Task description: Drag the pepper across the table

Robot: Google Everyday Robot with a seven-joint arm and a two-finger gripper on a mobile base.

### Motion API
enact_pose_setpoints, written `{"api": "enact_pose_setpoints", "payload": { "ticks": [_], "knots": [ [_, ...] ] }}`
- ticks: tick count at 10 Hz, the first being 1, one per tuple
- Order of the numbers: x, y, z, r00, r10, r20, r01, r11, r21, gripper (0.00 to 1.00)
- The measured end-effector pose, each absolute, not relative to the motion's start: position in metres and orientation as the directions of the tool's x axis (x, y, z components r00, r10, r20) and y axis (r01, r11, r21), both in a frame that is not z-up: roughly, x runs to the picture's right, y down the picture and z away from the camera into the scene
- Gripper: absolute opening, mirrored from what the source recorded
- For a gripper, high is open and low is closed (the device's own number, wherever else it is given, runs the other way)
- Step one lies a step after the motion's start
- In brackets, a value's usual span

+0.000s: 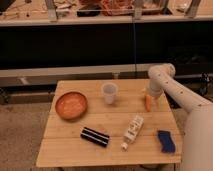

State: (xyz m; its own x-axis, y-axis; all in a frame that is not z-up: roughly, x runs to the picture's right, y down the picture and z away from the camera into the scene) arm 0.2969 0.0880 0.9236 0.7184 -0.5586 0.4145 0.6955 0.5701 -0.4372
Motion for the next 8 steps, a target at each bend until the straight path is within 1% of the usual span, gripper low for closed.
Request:
{"api": "enact_pose_setpoints", "payload": {
  "ticks": [8],
  "knots": [
    [0.293,0.092,0.942,0.673,-0.591,0.445,0.739,0.527,-0.419,0.8]
  ]
}}
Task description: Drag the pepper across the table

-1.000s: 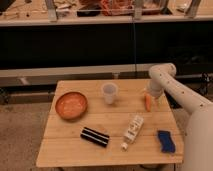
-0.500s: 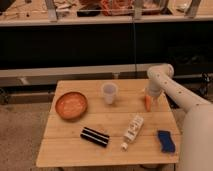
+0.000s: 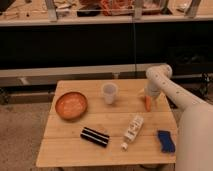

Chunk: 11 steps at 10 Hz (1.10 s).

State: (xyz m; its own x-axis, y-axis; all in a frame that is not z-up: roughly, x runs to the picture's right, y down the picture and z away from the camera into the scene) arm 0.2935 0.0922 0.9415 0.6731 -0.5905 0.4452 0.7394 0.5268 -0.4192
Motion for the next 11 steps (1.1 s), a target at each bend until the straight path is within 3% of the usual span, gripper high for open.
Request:
{"api": "enact_pose_setpoints", "payload": {
  "ticks": [11],
  "knots": [
    [0.283,0.102,0.956,0.63,-0.617,0.472,0.776,0.48,-0.409,0.8]
  ]
}}
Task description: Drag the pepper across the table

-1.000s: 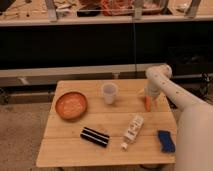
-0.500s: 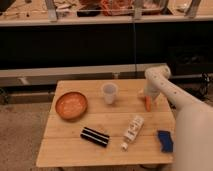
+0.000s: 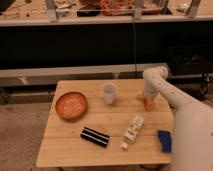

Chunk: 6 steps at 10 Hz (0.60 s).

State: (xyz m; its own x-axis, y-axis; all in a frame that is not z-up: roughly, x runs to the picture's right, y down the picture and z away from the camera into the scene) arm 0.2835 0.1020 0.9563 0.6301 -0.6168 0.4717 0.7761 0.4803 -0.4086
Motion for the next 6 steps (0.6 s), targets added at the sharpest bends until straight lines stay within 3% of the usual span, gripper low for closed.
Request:
{"api": "enact_pose_setpoints", "payload": {
  "ticks": [2,6],
  "knots": [
    [0.2825,0.1048,0.9568,0.627,-0.618,0.474,0.778,0.476,-0.41,0.78],
    [0.2733,0.1058,0.9568,0.616,-0.628,0.476,0.787,0.466,-0.405,0.39]
  ]
}}
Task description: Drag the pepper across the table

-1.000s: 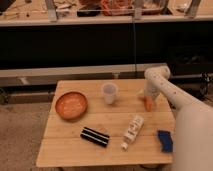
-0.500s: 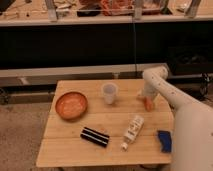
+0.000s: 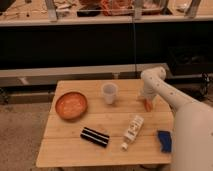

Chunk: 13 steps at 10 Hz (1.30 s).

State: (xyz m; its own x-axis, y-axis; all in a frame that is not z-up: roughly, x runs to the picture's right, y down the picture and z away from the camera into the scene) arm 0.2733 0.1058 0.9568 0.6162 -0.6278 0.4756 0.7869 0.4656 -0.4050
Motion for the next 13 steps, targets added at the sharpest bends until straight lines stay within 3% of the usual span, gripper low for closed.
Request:
{"api": "enact_pose_setpoints", "payload": {
  "ticks": [4,13],
  "knots": [
    [0.273,0.105,0.952,0.615,-0.625,0.48,0.787,0.46,-0.411,0.04],
    [0.247,0.115,0.941,0.582,-0.648,0.492,0.812,0.428,-0.397,0.04]
  ]
}}
